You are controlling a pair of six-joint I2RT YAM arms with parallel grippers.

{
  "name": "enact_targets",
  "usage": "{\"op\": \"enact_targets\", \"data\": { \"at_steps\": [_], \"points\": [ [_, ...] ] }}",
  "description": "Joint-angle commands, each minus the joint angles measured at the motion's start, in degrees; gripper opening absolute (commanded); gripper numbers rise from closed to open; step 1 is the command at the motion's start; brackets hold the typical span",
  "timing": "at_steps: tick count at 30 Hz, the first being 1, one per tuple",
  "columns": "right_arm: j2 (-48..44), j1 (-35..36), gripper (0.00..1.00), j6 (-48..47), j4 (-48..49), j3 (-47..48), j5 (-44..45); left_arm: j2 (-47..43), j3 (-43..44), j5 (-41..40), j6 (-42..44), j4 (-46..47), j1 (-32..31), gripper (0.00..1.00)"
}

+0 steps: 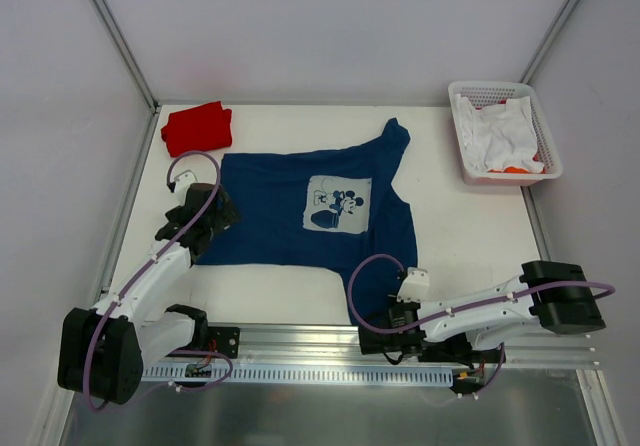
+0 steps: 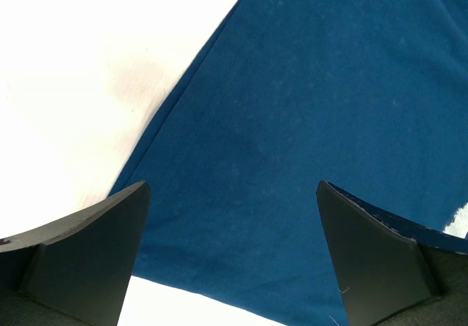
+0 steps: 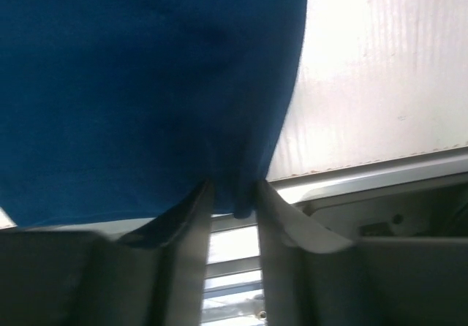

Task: Fold and stack the t-shirts
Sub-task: Grap the side of the flattened tshirt closest away from the robot with both arms

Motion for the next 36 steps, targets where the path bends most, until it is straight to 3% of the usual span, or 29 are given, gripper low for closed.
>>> {"op": "enact_targets", "data": {
  "at_steps": [1, 4, 8, 28, 36],
  "points": [
    [1.30, 0.39, 0.30, 1.94, 1.50, -0.61, -1.66, -0.23, 0.25, -1.01, 0.75, -0.59, -0.47, 0.99],
    [0.77, 0.30, 0.15, 2.29, 1.23, -0.87, -1.48, -0.22, -0.10, -1.09, 0.39, -0.59, -0.39, 0.99],
    [0.07, 0.30, 0.10, 2.20, 0.97, -0.87, -1.05, -0.49, -0.80, -1.27, 0.22, -0.85, -0.47, 0.99],
    [-5.99, 0.39, 0.10, 3.52, 0.79, -4.64, -0.25, 6.90, 1.75, -7.24, -11.29, -14.47, -0.39, 0.99],
    [-8.28, 1.18, 0.09, 5.19, 1.23, -6.49, 0.19, 6.90, 0.43, -5.66, -14.63, -15.53, -0.39, 0.88]
  ]
}}
